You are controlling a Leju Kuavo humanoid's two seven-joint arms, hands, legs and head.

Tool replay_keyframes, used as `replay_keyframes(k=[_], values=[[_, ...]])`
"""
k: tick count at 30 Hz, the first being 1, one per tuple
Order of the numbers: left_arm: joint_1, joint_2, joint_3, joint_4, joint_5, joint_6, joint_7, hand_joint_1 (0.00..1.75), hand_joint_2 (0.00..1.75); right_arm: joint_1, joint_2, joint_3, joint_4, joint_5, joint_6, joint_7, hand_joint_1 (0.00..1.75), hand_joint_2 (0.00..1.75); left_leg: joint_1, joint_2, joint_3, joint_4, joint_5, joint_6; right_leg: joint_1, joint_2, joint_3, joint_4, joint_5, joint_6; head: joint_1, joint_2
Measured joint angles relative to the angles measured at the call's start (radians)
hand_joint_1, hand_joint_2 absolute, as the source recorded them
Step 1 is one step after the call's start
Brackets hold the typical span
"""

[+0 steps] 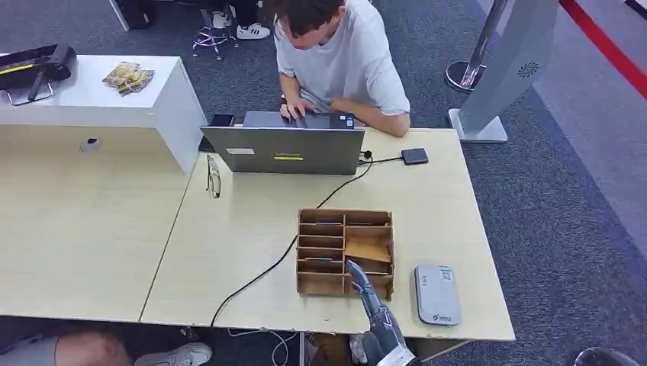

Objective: Pass the card to the sensor for recognition and then transmit it.

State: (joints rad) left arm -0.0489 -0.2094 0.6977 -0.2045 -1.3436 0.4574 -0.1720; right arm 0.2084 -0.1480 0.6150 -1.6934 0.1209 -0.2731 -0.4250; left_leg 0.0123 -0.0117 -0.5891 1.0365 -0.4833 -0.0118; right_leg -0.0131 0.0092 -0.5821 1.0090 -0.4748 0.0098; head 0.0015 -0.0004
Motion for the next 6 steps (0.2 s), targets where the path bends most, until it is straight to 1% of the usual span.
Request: replay_keyframes(k=[6], values=[[0.0, -0.003, 0.0, 0.0, -0.008, -0.002, 0.003, 0.0, 0.0, -0.015, -0.012, 0.024, 0.016, -0.035, -0.024, -0.002, 0.0, 0.0, 0.0, 0.0, 0.0, 0.0, 0.0, 0.0, 0.0, 0.0, 0.0, 0.0, 0.0, 0.0, 0.0, 0.0]])
